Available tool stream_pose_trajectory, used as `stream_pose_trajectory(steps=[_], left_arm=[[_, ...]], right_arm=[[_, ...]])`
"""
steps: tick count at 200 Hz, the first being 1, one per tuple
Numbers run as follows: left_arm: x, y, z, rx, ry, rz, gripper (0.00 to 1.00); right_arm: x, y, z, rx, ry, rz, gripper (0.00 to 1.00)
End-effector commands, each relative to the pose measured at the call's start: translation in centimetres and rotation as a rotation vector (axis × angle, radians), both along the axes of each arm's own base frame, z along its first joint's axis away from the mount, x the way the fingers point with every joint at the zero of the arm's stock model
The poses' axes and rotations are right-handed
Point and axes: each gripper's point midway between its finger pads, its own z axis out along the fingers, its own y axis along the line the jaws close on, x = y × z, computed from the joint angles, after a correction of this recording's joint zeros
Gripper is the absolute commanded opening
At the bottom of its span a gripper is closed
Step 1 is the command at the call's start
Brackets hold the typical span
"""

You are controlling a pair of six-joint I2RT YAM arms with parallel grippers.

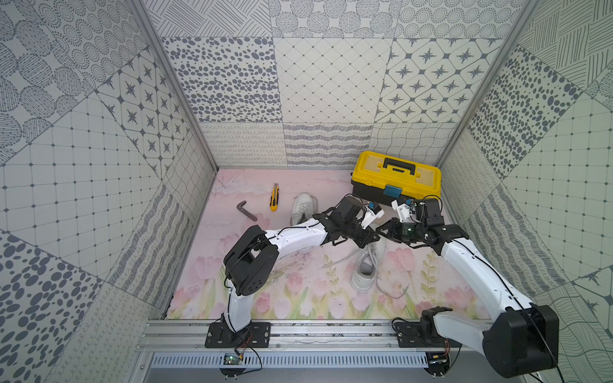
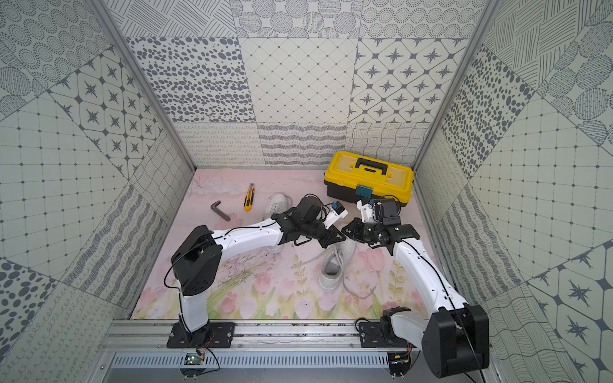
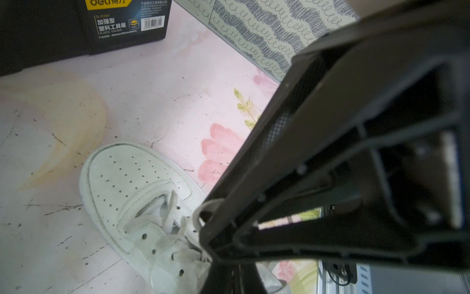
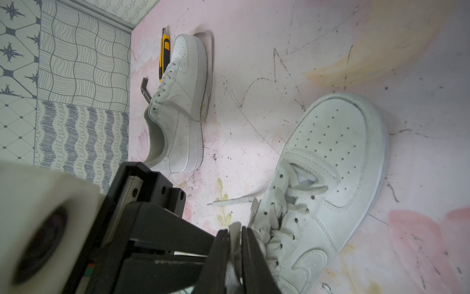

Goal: Tie the shoes
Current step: Wrap the shoelace around the shoelace.

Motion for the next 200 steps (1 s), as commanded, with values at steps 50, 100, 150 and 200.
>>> stream_pose_trajectory(steps=[50,100,150,200], left_arm=[[0.2,0.4,1.8,-0.048,-0.063,0.001,0.0],[0.6,0.4,1.5,-0.043,-0.066,0.006,0.0],[0.5,0.6,0.5,-0.024,-0.048,0.013,0.0],[0.1,1.3,-1.7,0.003,0.002,0.042,0.0]], right_arm=[[-7.8,-4.3,-1.6,-0.148,0.091,-0.141,0.45],[-12.1,-2.0,-6.8,-0.231,0.203,-0.129,0.46],[-9.8,-1.7,-10.3,-0.363,0.198,-0.144,0.41],[-6.3,-2.0,-12.1,-0.446,0.16,-0.181,0.35]])
